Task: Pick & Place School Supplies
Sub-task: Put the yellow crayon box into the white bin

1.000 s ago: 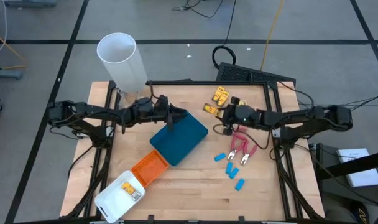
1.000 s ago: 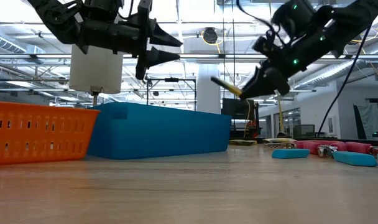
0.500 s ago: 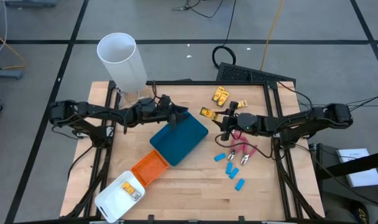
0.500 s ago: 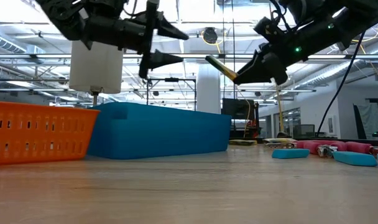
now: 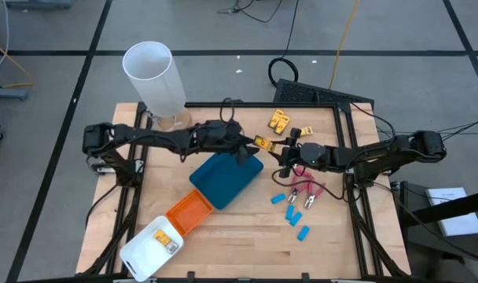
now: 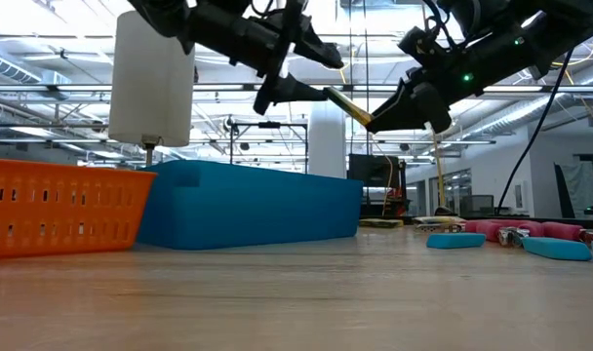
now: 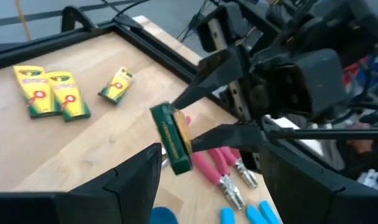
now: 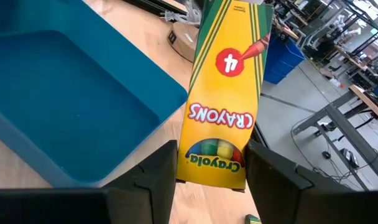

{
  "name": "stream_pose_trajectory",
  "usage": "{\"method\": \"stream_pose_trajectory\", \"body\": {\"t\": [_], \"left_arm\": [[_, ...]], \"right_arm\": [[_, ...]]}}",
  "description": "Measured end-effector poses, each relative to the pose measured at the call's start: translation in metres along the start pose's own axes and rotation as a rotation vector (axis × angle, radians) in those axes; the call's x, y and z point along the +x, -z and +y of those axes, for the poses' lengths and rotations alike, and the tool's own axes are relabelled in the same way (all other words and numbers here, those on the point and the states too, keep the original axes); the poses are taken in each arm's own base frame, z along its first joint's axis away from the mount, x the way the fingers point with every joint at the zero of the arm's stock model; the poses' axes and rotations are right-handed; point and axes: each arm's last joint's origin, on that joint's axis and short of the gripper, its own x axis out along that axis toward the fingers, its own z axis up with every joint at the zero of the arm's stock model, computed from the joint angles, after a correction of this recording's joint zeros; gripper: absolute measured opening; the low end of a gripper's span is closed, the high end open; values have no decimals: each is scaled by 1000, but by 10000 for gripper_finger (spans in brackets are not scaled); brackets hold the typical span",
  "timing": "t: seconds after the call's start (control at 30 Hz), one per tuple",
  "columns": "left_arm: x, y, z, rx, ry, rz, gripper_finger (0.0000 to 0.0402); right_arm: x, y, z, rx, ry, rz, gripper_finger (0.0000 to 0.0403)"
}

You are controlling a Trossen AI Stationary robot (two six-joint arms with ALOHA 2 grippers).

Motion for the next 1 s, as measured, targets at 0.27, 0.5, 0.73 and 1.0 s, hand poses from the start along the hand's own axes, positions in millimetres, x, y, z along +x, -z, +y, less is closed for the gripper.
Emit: {"method": "stream_pose_trajectory", "body": {"t": [0.27,0.5,0.73,1.0], "left_arm": [[0,-4,0,-2,1,-10,273],[16,7,13,-51,-17,17,273],[23,5,20,-57,1,-21,273],[23,3,23,-79,47,-5,265]], "right_arm": [[0,0,0,-1,-2,-4,165],[0,-1,0,-1,-4,-5,165],[-1,-1,1,-7,-8,-8,165],[-1,-1,1,-9,-10,-4,165]]}}
